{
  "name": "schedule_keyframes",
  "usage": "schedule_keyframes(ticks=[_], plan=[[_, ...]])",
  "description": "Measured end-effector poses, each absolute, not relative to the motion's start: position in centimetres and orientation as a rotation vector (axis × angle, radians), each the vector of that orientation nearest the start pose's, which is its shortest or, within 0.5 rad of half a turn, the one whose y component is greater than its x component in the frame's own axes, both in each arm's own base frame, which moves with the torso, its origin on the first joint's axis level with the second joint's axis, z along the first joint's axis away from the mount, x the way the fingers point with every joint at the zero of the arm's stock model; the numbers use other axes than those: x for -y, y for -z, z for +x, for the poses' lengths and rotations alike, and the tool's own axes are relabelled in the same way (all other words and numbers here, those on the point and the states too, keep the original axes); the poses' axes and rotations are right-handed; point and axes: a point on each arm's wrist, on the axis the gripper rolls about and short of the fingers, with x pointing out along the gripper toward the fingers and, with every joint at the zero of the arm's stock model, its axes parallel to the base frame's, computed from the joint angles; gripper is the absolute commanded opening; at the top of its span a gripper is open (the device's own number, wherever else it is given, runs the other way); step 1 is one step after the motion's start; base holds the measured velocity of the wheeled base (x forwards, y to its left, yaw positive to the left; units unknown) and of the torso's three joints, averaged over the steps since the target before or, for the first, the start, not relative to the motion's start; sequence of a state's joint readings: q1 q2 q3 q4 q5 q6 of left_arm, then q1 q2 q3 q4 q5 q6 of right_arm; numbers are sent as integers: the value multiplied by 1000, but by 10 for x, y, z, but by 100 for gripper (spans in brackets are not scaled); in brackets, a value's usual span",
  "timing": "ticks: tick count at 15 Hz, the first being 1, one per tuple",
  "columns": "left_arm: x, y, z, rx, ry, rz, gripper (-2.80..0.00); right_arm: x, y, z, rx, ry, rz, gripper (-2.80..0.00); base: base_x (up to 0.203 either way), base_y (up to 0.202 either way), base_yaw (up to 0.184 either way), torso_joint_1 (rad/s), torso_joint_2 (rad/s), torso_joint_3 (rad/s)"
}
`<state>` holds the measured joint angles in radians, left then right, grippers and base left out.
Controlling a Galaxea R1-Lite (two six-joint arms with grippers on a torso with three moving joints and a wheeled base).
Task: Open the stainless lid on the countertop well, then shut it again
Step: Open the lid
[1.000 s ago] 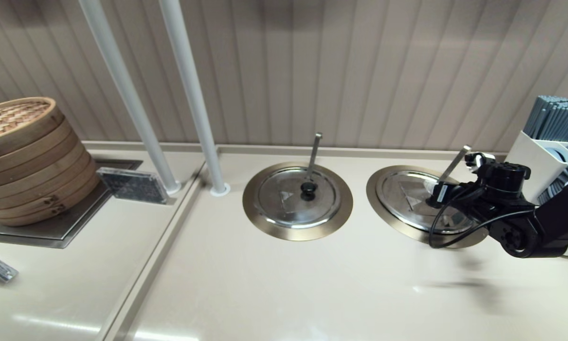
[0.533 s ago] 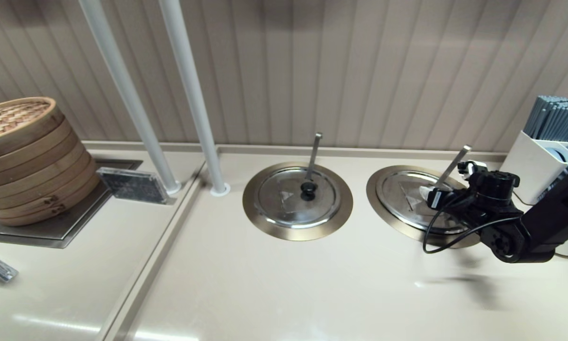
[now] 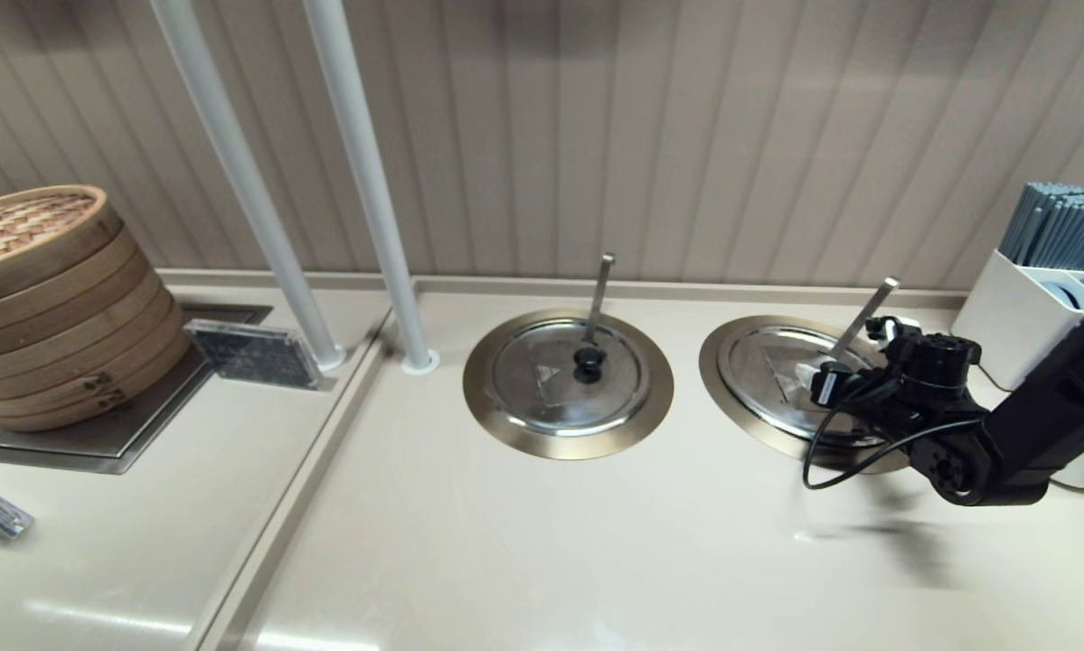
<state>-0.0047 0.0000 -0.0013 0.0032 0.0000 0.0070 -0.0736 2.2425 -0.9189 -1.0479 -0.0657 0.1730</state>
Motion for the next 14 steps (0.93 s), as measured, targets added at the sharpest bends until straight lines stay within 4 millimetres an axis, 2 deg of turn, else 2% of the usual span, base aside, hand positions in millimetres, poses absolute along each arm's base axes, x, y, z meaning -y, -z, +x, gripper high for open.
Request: schedule_keyframes(ticks=[8,14], plan=[[0,-76,-23,-2,5,7,-280,31,-60,402,-243,166,208,0,0,0,0,0,0,0],[0,-75,-23,-2,5,7,-280,24,-70,400,-219,149,232,0,0,0,0,0,0,0]])
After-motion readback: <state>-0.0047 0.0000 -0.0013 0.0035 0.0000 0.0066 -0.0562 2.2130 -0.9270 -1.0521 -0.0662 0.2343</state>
